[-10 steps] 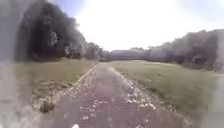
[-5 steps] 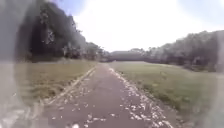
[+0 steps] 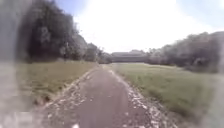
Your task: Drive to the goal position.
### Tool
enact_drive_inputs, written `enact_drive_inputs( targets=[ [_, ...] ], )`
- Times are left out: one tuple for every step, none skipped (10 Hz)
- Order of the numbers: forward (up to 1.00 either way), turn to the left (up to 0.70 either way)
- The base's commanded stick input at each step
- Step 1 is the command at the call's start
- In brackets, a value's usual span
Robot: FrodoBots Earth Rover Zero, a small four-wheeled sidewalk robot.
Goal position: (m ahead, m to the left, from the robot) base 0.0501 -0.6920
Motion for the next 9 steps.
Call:
enact_drive_inputs(
  targets=[
    [1.00, 0.04],
    [1.00, 0.18],
    [1.00, 0.15],
    [1.00, 0.11],
    [1.00, 0.07],
    [1.00, 0.03],
    [1.00, 0.01],
    [1.00, 0.01],
    [1.00, 0.01]
  ],
)
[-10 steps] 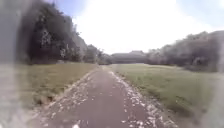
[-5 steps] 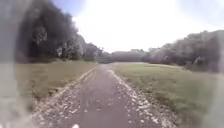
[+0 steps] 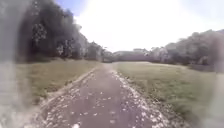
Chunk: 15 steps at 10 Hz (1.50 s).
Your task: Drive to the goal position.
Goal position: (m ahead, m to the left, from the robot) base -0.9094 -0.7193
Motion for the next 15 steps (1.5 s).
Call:
enact_drive_inputs(
  targets=[
    [1.00, 0.01],
    [1.00, 0.01],
    [1.00, 0.01],
    [1.00, 0.01],
    [1.00, 0.01],
    [1.00, 0.01],
    [1.00, 0.01],
    [1.00, 0.01],
    [1.00, 0.01],
    [1.00, 0.01],
    [1.00, 0.01],
    [1.00, 0.01],
    [1.00, 0.01],
    [1.00, 0.01],
    [1.00, 0.04]
  ],
)
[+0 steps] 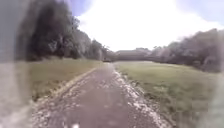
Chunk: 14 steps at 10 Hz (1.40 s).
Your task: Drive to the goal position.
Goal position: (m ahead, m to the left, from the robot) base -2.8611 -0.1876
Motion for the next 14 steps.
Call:
enact_drive_inputs(
  targets=[
    [1.00, 0.07],
    [1.00, 0.10],
    [1.00, 0.12],
    [1.00, 0.15],
    [1.00, 0.18],
    [1.00, 0.01],
    [1.00, 0.01],
    [1.00, 0.01],
    [1.00, 0.01],
    [1.00, 0.01],
    [1.00, 0.01],
    [1.00, 0.01],
    [0.00, 0.07],
    [0.00, 0.35]
  ],
)
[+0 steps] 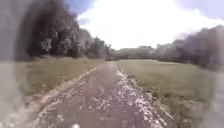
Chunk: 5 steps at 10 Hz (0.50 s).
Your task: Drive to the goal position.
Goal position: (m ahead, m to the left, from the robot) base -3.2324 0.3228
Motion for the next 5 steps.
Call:
enact_drive_inputs(
  targets=[
    [0.00, 1.00],
    [0.00, 1.00],
    [0.00, 1.00],
    [0.00, 1.00],
    [0.00, 1.00]
  ],
)
